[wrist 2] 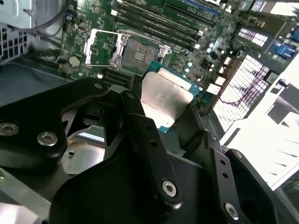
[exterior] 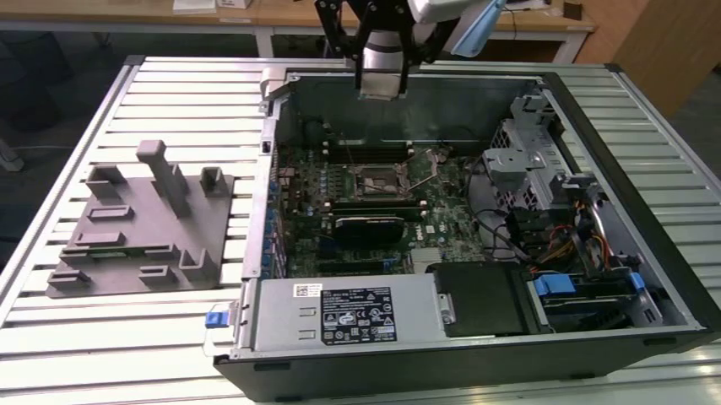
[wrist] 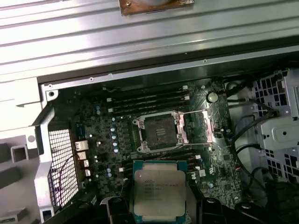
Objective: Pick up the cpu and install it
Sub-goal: 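Place the cpu into insertion slot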
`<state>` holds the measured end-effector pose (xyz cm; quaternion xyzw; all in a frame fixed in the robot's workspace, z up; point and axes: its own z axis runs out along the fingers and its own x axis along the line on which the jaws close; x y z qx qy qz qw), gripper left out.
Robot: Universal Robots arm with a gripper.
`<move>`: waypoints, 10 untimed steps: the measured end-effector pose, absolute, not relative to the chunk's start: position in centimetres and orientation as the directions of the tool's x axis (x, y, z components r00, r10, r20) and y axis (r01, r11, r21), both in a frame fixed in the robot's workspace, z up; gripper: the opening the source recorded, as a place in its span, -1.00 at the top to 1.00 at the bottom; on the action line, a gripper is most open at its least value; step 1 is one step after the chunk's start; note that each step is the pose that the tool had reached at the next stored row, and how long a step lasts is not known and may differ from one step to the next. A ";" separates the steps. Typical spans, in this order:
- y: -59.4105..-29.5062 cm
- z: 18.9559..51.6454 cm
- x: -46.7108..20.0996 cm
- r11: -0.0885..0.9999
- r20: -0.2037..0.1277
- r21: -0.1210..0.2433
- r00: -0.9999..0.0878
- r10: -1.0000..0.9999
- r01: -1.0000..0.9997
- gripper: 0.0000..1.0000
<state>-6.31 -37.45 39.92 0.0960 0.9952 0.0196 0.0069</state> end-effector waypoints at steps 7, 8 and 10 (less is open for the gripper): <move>-37.5 39.9 -6.3 0.963 -0.010 0.040 -0.964 0.267 0.267 -0.07; -37.5 39.9 -6.3 0.961 -0.010 0.040 -0.961 0.275 0.275 -0.07; -37.5 39.8 -6.3 0.957 -0.010 0.040 -0.958 0.288 0.288 -0.07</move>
